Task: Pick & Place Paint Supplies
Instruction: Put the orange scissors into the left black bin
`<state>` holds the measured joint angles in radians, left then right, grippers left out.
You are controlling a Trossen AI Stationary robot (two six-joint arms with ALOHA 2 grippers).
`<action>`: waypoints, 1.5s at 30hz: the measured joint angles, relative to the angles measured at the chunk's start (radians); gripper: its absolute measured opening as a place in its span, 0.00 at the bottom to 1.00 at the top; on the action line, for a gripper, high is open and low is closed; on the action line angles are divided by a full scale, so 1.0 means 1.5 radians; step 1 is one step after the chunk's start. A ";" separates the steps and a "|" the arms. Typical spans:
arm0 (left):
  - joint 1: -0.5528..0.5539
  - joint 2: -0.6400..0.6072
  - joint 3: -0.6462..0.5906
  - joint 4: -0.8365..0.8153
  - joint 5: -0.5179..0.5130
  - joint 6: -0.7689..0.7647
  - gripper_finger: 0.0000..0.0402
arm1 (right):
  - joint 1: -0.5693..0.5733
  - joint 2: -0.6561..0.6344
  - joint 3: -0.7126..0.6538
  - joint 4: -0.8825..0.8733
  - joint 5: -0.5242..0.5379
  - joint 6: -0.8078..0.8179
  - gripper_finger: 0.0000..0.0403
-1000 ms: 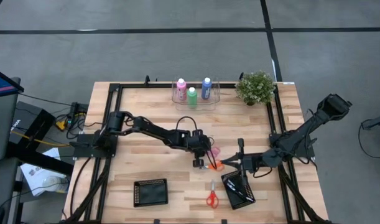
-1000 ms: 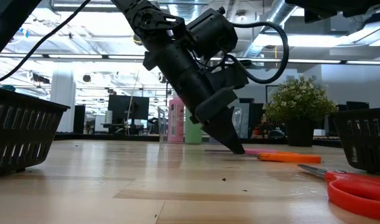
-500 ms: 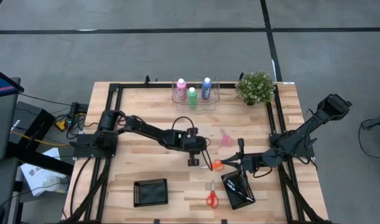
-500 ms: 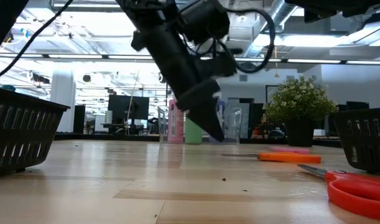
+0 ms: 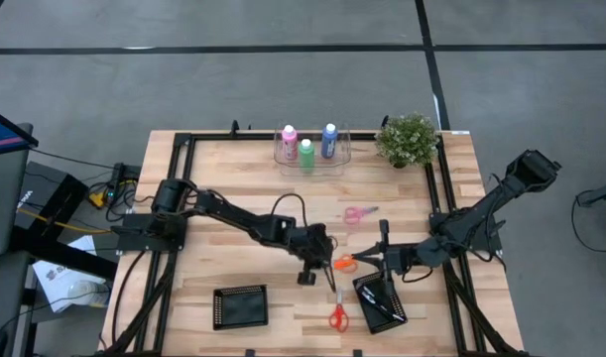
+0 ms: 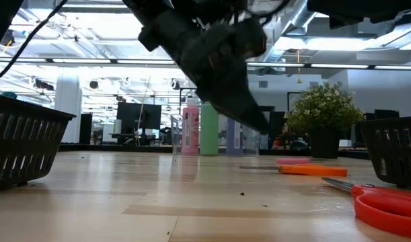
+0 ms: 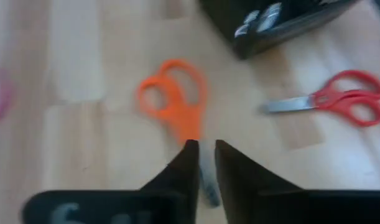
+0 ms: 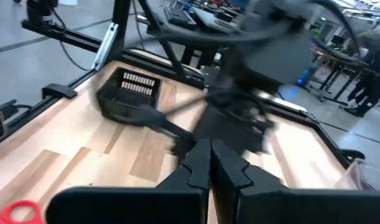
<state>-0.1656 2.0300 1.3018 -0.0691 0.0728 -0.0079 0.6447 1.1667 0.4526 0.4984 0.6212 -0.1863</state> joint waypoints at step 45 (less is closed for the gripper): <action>-0.041 0.155 0.098 -0.056 -0.139 -0.068 0.13 | 0.007 -0.001 0.000 -0.013 0.005 0.002 0.00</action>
<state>-0.2269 2.2618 1.4488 -0.1524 -0.1355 -0.1093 0.6556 1.1660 0.4526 0.4789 0.6292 -0.1829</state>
